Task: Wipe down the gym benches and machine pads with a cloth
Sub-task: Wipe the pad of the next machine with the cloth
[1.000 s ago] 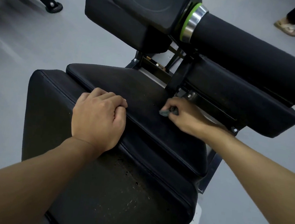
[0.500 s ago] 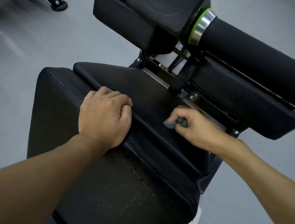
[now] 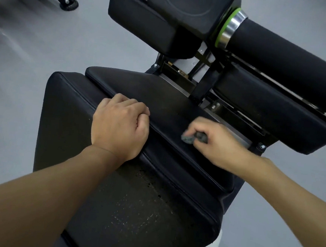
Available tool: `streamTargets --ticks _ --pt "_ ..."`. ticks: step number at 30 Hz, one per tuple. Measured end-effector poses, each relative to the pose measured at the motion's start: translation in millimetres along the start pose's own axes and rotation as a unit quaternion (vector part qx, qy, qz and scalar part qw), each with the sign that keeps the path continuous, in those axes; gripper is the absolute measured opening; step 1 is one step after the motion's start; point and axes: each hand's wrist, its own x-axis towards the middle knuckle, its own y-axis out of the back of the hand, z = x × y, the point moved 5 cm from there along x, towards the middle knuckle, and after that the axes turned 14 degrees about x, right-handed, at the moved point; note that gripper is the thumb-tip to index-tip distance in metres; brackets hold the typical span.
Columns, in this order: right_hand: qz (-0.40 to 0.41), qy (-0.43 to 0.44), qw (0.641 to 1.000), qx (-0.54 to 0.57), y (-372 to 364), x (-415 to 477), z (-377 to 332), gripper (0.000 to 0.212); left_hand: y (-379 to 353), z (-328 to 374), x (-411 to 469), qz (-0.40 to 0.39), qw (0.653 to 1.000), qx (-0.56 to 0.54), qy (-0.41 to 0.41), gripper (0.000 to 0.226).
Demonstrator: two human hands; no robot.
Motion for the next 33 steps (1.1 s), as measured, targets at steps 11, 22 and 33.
streamTargets --ticks 11,22,33 --pt "0.012 0.024 1.000 0.001 -8.6 10.7 -16.0 0.028 0.1 0.9 -0.1 0.008 1.000 -0.001 0.003 0.046" --pt "-0.005 0.053 0.998 0.033 -14.7 2.2 -26.3 0.028 0.1 1.1 -0.4 0.018 1.000 -0.004 0.007 0.047" --pt "0.034 0.032 0.999 0.012 -2.5 -17.7 -5.3 0.026 0.8 3.3 0.7 0.000 1.000 0.025 0.009 0.043"
